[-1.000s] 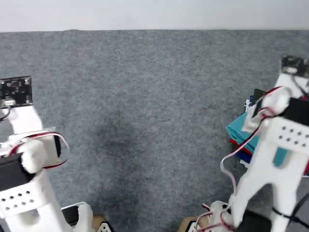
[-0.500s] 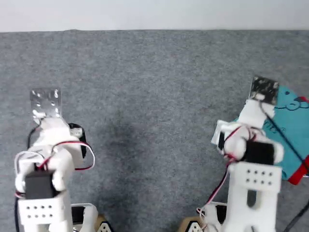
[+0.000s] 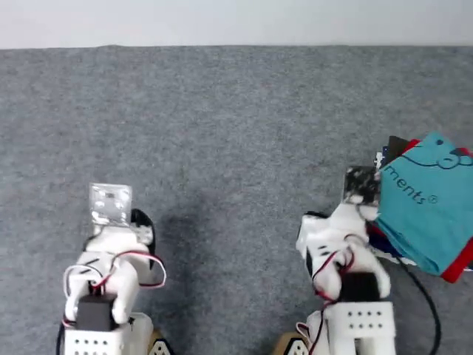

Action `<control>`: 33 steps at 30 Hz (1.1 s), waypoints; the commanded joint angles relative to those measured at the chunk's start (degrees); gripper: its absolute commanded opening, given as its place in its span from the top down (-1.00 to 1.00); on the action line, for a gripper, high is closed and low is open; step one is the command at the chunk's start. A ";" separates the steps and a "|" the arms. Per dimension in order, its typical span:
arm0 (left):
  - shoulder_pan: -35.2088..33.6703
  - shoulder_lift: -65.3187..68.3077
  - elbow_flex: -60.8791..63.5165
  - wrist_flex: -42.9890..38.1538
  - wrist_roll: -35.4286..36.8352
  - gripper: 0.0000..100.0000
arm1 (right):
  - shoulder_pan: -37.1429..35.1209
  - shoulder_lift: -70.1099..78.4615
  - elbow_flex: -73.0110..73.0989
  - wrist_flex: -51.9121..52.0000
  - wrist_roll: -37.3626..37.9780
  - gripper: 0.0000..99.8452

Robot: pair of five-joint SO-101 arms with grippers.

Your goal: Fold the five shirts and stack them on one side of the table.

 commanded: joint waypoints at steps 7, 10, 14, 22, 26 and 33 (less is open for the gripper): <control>3.16 -9.67 9.98 -0.79 -1.14 0.99 | -3.74 -21.67 18.02 -1.63 11.25 0.98; 5.01 -9.85 11.47 -0.79 -1.14 0.99 | -4.35 -27.03 17.76 2.33 11.25 0.98; 7.21 -9.85 11.56 -0.62 -1.14 0.99 | -4.97 -26.86 17.76 10.24 11.34 0.98; 7.30 -9.85 11.65 8.79 -1.14 0.99 | -5.14 -26.15 17.76 17.10 9.32 0.98; 7.12 -9.85 11.56 9.14 -0.79 0.99 | -5.23 -26.24 17.76 19.21 9.58 0.98; 2.37 -9.85 11.56 9.14 -0.62 0.99 | -4.88 -26.59 17.76 21.58 9.32 0.98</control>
